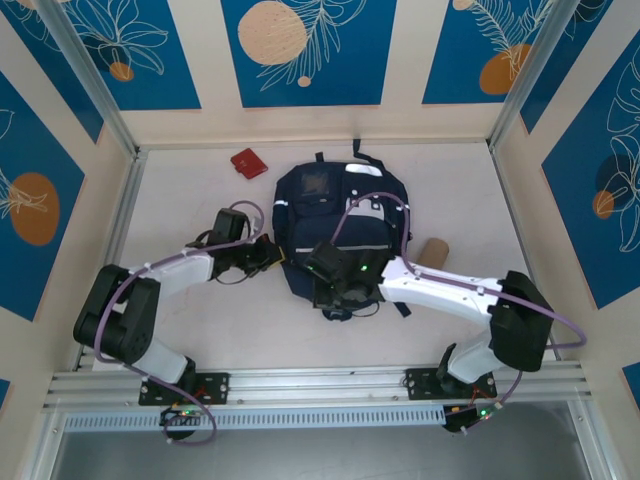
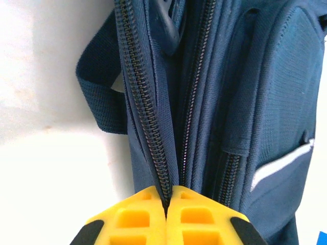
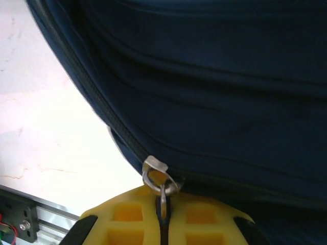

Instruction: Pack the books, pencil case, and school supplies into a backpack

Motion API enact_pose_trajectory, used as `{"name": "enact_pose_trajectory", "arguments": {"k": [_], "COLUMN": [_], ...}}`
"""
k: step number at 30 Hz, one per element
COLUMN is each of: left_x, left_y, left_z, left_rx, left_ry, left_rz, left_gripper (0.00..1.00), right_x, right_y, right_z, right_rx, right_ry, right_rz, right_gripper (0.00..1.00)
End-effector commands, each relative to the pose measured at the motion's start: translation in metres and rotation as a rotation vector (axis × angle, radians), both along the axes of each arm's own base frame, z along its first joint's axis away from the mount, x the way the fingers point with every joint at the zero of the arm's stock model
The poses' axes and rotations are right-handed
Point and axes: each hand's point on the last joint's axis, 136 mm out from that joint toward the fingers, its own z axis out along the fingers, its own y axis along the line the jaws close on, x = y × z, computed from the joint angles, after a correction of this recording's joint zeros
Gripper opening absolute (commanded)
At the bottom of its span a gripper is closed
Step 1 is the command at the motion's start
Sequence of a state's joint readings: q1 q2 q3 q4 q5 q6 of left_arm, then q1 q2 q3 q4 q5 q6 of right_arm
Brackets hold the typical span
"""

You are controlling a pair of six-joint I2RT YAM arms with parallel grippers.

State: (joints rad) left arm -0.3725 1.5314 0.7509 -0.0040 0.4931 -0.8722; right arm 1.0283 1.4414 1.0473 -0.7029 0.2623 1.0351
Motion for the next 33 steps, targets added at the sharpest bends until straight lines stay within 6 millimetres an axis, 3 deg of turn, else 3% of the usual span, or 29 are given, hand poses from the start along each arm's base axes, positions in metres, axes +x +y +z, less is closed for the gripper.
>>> {"name": "enact_pose_trajectory", "arguments": {"k": [1, 7, 9, 10, 17, 20, 26, 33], "left_x": [0.036, 0.042, 0.041, 0.04, 0.018, 0.005, -0.019, -0.035], "left_y": [0.031, 0.047, 0.051, 0.053, 0.054, 0.05, 0.031, 0.028], "left_z": [-0.003, -0.005, -0.003, -0.001, 0.014, 0.023, 0.033, 0.022], "left_rx": [0.147, 0.207, 0.216, 0.216, 0.173, 0.117, -0.055, -0.094], "left_ry": [-0.09, -0.09, -0.09, -0.091, -0.076, -0.068, -0.018, 0.053], "left_rz": [0.11, 0.13, 0.132, 0.133, 0.133, 0.125, 0.111, 0.147], "left_gripper": [0.0, 0.0, 0.0, 0.0, 0.43, 0.54, 0.57, 0.58], "right_x": [-0.021, -0.012, -0.007, -0.004, 0.014, 0.023, 0.039, 0.039], "right_y": [-0.055, -0.084, -0.082, -0.076, -0.008, 0.017, 0.059, 0.077], "right_z": [-0.001, -0.008, -0.01, -0.01, -0.007, -0.003, 0.004, -0.001], "right_rx": [-0.138, -0.188, -0.165, -0.141, 0.087, 0.151, 0.235, 0.233], "right_ry": [0.07, 0.058, 0.047, 0.04, 0.001, -0.017, -0.031, -0.015], "right_rz": [-0.08, -0.162, -0.151, -0.136, 0.046, 0.1, 0.171, 0.213], "right_gripper": [0.0, 0.0, 0.0, 0.0, 0.0, 0.0, 0.0, 0.0]}}
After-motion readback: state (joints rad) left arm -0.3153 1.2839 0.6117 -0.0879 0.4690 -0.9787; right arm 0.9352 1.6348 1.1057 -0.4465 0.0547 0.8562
